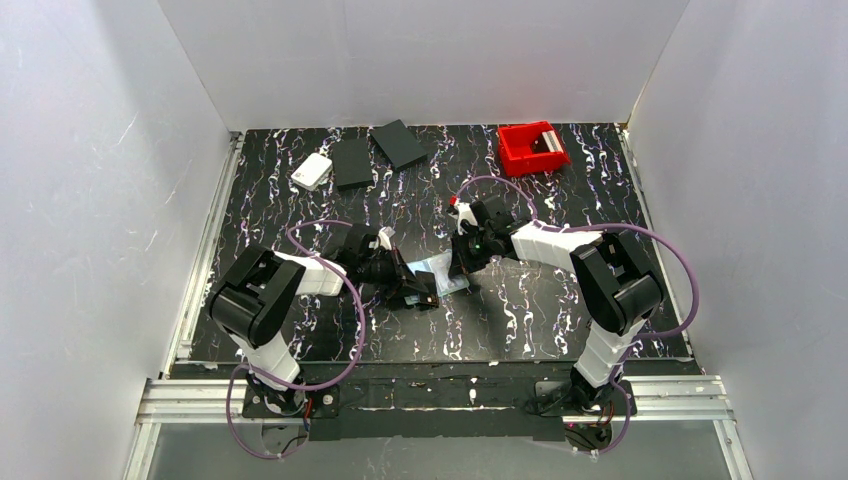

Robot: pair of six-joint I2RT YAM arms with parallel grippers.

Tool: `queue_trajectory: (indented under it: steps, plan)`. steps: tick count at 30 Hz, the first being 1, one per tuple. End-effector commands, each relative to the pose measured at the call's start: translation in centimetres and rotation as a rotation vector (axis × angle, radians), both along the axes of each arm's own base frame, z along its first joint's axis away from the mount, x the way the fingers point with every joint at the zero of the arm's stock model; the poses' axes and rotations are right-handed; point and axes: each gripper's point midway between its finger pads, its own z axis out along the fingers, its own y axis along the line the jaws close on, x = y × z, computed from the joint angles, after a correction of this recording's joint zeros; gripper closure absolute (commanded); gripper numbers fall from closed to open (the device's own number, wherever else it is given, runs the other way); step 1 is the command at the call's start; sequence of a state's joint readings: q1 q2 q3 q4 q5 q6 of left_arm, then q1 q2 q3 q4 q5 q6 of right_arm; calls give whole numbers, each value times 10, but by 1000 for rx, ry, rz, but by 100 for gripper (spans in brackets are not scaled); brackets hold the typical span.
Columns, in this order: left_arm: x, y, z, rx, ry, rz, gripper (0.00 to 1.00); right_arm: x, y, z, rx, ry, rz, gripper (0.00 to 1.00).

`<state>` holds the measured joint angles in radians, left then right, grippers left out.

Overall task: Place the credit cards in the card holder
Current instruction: Insert the credit card into the card holder.

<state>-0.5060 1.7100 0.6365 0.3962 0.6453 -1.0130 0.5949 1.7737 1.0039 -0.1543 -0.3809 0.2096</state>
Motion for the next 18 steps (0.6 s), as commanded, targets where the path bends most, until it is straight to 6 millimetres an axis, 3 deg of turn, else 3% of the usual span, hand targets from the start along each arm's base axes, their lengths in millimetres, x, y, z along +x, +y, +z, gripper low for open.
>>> queue_trajectory:
  steps: [1, 11, 18]
  plan:
    - [2, 1, 2, 9, -41, -2, 100, -1, -3, -6, -14, 6, -5, 99]
    - [-7, 0, 4, -20, -51, -40, 100, 4, -11, -3, -46, -5, -50, 99]
    - [1, -6, 4, -38, -59, -48, 100, 3, -8, -7, -34, 5, -39, 99]
